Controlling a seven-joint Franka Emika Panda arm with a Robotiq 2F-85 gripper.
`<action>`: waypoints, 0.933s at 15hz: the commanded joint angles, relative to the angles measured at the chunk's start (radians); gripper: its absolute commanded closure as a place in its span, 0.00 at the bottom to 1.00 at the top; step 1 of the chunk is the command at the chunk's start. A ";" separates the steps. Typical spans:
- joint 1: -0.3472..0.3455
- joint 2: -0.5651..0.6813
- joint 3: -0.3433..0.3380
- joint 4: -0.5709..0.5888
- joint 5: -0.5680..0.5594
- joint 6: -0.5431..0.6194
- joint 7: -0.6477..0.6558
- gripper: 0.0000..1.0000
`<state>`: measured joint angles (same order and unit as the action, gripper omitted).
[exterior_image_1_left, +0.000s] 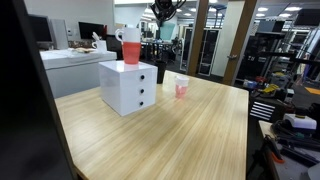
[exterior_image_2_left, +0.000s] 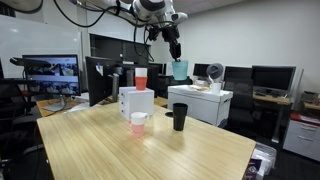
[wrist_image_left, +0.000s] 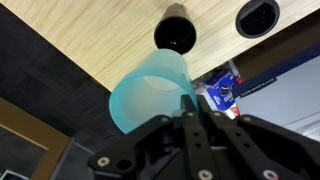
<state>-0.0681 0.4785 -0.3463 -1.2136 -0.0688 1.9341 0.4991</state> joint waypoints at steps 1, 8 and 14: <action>0.030 -0.144 -0.022 -0.207 -0.052 0.123 0.010 0.93; 0.004 -0.330 -0.002 -0.508 -0.175 0.245 0.055 0.93; -0.032 -0.402 0.028 -0.672 -0.232 0.297 0.125 0.93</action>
<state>-0.0695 0.1398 -0.3519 -1.7796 -0.2574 2.1767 0.5705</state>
